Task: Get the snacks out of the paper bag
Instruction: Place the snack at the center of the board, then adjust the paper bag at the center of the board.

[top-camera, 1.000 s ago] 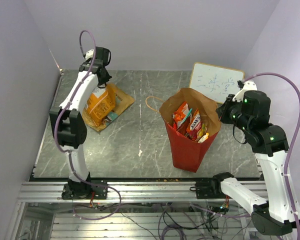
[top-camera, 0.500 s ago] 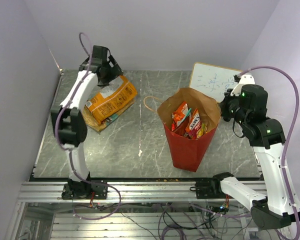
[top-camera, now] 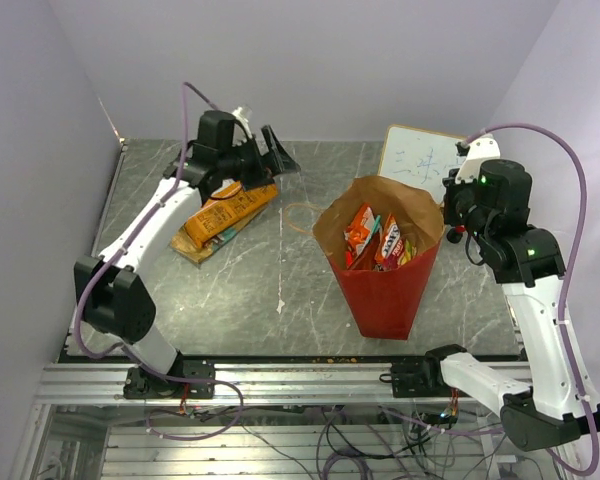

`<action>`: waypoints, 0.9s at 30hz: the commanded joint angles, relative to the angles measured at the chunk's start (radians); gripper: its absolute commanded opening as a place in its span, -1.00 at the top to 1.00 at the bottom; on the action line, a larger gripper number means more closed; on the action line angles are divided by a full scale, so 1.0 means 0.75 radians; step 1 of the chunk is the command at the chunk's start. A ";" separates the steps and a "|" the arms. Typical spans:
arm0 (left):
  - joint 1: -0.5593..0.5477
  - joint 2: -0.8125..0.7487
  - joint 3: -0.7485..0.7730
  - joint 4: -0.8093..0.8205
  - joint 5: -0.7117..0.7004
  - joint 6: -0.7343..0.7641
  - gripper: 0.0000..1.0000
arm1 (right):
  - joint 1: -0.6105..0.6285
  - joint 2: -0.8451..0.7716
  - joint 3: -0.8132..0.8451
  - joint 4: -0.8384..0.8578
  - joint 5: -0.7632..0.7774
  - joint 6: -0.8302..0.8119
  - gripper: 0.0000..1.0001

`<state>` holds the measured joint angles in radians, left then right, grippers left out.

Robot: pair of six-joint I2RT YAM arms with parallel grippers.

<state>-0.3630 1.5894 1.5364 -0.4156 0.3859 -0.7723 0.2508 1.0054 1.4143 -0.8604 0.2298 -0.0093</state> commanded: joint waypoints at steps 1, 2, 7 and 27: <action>-0.028 0.023 -0.017 -0.078 0.097 0.131 -1.00 | 0.003 -0.025 0.044 0.115 -0.058 0.006 1.00; -0.032 0.018 -0.028 -0.081 0.122 0.148 -1.00 | 0.004 -0.025 0.042 0.113 -0.057 0.014 1.00; -0.110 -0.005 -0.103 -0.082 0.210 0.168 -0.96 | 0.003 -0.027 0.032 0.078 -0.044 0.013 1.00; -0.476 -0.150 -0.158 -0.102 0.067 0.009 0.86 | 0.003 0.213 0.275 0.233 0.185 -0.483 1.00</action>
<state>-0.6502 1.5475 1.4506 -0.5747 0.4324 -0.6777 0.2512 1.1168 1.5543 -0.8482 0.3069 -0.2276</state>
